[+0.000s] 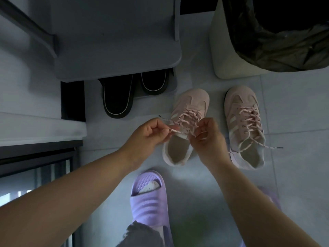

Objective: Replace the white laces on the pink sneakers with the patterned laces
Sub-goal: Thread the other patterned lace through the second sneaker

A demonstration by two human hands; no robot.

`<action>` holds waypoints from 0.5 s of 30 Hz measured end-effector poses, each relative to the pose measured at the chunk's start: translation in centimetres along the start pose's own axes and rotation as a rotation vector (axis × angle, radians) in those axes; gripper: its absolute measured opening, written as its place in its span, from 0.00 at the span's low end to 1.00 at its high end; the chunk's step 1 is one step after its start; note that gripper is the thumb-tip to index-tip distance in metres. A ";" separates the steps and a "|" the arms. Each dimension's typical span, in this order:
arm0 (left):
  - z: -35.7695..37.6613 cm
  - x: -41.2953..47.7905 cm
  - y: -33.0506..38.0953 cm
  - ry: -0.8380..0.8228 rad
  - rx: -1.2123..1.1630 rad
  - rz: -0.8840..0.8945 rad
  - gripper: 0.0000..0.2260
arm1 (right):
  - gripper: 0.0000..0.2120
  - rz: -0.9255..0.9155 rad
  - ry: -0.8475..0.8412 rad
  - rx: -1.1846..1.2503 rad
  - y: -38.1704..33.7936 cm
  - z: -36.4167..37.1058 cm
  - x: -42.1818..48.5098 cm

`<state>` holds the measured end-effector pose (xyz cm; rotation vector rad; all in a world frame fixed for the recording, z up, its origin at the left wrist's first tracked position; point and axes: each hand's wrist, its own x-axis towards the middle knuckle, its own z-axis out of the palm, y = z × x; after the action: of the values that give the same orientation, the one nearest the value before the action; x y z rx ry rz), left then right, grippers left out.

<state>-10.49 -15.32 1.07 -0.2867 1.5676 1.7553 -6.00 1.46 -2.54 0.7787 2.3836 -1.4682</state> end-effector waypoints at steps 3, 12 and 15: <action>-0.5 -0.2 0.4 -0.041 0.060 -0.067 0.11 | 0.14 -0.087 0.080 -0.118 -0.1 -0.5 0.2; 0.1 1.6 1.6 -0.047 0.264 -0.104 0.07 | 0.16 -0.419 0.006 -0.248 0.9 -0.1 -0.7; -0.5 3.4 1.2 0.028 0.665 0.107 0.06 | 0.22 -0.230 -0.117 0.098 0.3 -0.6 -1.3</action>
<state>-13.73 -14.46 -0.23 0.1026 2.1095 1.2077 -4.71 1.62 -1.88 0.4354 2.3917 -1.6783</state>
